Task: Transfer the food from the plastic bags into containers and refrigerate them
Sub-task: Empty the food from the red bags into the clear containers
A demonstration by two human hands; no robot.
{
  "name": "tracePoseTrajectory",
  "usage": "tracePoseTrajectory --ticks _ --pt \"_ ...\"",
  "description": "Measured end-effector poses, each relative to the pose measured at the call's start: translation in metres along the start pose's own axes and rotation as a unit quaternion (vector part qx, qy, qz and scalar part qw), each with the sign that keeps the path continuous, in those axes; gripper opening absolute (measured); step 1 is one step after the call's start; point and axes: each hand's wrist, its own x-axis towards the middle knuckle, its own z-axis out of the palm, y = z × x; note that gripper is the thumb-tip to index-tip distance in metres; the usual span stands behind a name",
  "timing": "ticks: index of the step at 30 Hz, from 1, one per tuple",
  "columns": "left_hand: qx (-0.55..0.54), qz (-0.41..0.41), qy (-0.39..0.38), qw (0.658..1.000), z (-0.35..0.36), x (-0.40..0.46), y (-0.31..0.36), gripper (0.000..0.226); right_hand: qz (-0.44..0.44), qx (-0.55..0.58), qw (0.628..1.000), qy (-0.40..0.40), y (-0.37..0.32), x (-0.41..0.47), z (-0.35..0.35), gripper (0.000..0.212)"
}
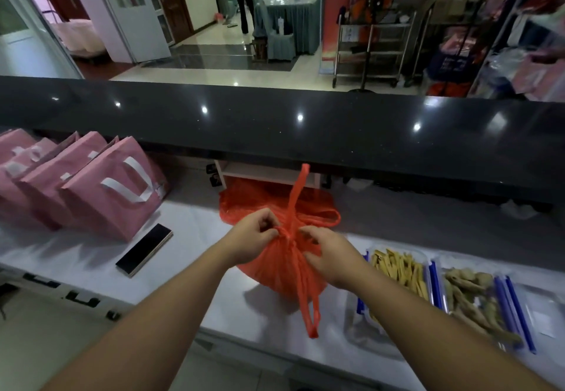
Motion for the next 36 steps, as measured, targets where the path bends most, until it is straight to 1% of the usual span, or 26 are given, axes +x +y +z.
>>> tracePoseTrajectory --ticks 2,5,8,11,13,15,17,21,24,26,28,29,31,32,33,34,36 --pt "0.002 0.006 -0.009 1.000 0.003 0.009 -0.003 0.010 0.024 -0.015 1.000 -0.003 -0.005 0.007 0.008 0.049" --pt "0.012 0.017 -0.026 0.999 0.003 0.020 -0.009 0.011 0.058 -0.029 0.998 0.009 -0.010 0.017 0.017 0.035" --pt "0.041 0.047 -0.083 0.995 -0.004 0.029 -0.020 0.012 0.066 -0.059 0.996 0.005 -0.016 0.026 0.022 0.021" --pt "0.106 0.078 -0.123 0.984 -0.011 0.036 -0.027 0.016 0.082 -0.059 0.995 0.006 -0.018 0.031 0.023 0.016" --pt "0.168 0.094 -0.111 0.975 -0.013 0.041 -0.032 0.013 0.090 -0.047 0.995 -0.001 -0.019 0.033 0.021 0.014" --pt "0.204 0.101 -0.102 0.968 -0.015 0.045 -0.038 0.006 0.101 -0.035 0.994 -0.001 -0.018 0.033 0.019 0.009" --pt "0.213 0.100 -0.108 0.966 -0.016 0.048 -0.042 0.003 0.112 -0.024 0.993 0.009 -0.015 0.033 0.016 0.002" --pt "0.219 0.092 -0.101 0.966 -0.020 0.055 -0.053 0.005 0.147 -0.006 0.989 0.011 -0.006 0.030 0.010 0.004" --pt "0.222 0.055 -0.083 0.970 -0.030 0.060 -0.071 0.004 0.200 0.017 0.979 0.022 0.009 0.022 0.005 0.011" --pt "0.224 0.016 -0.052 0.973 -0.040 0.061 -0.085 0.005 0.240 0.029 0.969 0.054 0.021 0.015 0.003 0.010" --pt "0.220 -0.012 -0.034 0.975 -0.048 0.061 -0.094 0.003 0.257 0.045 0.963 0.069 0.027 0.009 0.003 0.010" --pt "0.211 -0.015 -0.042 0.976 -0.048 0.060 -0.095 0.005 0.255 0.055 0.963 0.068 0.027 0.008 0.003 0.017" --pt "0.185 -0.002 -0.083 0.979 -0.044 0.059 -0.088 0.035 0.240 0.065 0.967 0.052 0.022 0.011 0.005 0.028" --pt "0.173 0.011 -0.103 0.979 -0.041 0.058 -0.081 0.050 0.230 0.061 0.970 0.045 0.018 0.015 0.007 0.030" --pt "0.165 0.027 -0.116 0.979 -0.037 0.058 -0.074 0.060 0.220 0.053 0.973 0.041 0.014 0.018 0.008 0.029" --pt "0.162 0.041 -0.125 0.978 -0.032 0.058 -0.068 0.064 0.212 0.046 0.975 0.042 0.010 0.021 0.009 0.026" --pt "0.182 0.069 -0.144 0.970 -0.025 0.061 -0.061 0.063 0.204 0.042 0.977 0.046 0.002 0.026 0.011 0.019"
